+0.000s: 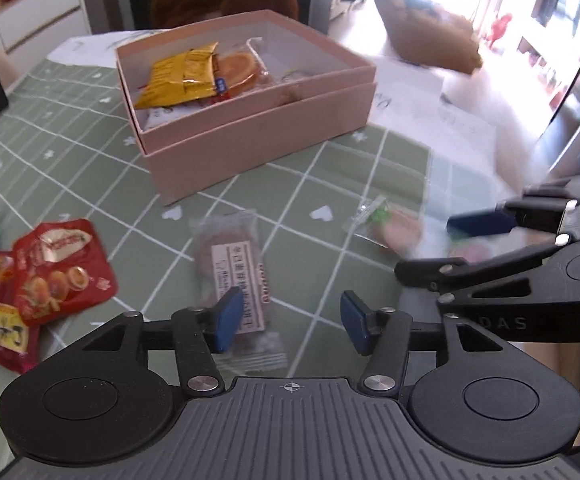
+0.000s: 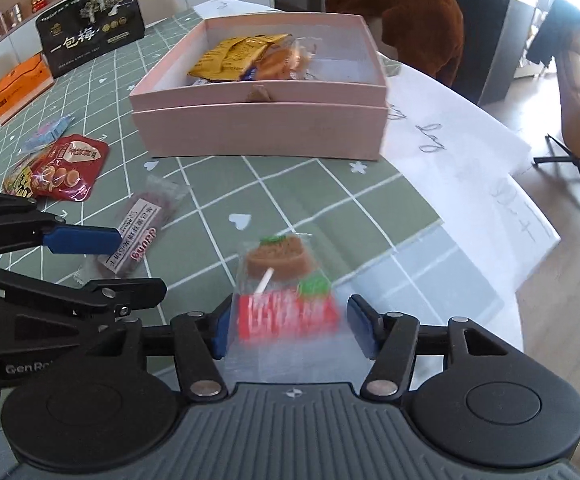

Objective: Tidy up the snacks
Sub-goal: 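Grasp a second hawthorn-stick packet from the table with the right tool, then drop the brown snack into the pink box with the left tool while the right tool drops its packet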

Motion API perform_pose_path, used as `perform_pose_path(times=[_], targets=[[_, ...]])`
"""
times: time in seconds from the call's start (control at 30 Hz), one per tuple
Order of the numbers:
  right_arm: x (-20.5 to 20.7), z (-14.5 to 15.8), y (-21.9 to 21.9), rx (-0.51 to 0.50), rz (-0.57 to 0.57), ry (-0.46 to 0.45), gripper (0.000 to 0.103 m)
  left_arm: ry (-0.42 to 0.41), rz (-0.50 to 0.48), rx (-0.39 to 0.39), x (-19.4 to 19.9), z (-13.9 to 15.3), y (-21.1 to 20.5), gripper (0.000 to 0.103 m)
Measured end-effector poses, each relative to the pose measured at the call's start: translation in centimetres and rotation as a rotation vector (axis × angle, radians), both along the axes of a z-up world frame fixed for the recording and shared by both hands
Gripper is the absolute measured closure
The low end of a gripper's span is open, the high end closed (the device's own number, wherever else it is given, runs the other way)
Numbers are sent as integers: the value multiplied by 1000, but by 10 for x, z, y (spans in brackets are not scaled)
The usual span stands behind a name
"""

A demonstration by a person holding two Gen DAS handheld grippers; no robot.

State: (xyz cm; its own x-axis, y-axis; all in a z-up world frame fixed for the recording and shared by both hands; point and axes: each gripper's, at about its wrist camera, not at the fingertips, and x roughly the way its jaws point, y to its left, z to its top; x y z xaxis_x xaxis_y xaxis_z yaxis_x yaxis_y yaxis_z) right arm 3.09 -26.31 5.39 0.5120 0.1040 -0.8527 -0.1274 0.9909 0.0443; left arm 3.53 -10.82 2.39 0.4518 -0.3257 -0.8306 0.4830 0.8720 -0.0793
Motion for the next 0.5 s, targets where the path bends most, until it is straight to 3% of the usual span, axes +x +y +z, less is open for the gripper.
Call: perform_pose_path(times=[0.07,0.17,0.27,0.5], targets=[[-6,2,-8,34,-9,8,43,-13,70,-67,-1,4,16,46],[-19,6,-17,62,-25,6,43,-37,132,-56,1,1,30,49],[-30,8,-19,56,-21,-5,43,6,104,-28,8,-9,26,49],[-27,9,-12,23,-6,-45,43,-57,73,37,22,-14,2,49]])
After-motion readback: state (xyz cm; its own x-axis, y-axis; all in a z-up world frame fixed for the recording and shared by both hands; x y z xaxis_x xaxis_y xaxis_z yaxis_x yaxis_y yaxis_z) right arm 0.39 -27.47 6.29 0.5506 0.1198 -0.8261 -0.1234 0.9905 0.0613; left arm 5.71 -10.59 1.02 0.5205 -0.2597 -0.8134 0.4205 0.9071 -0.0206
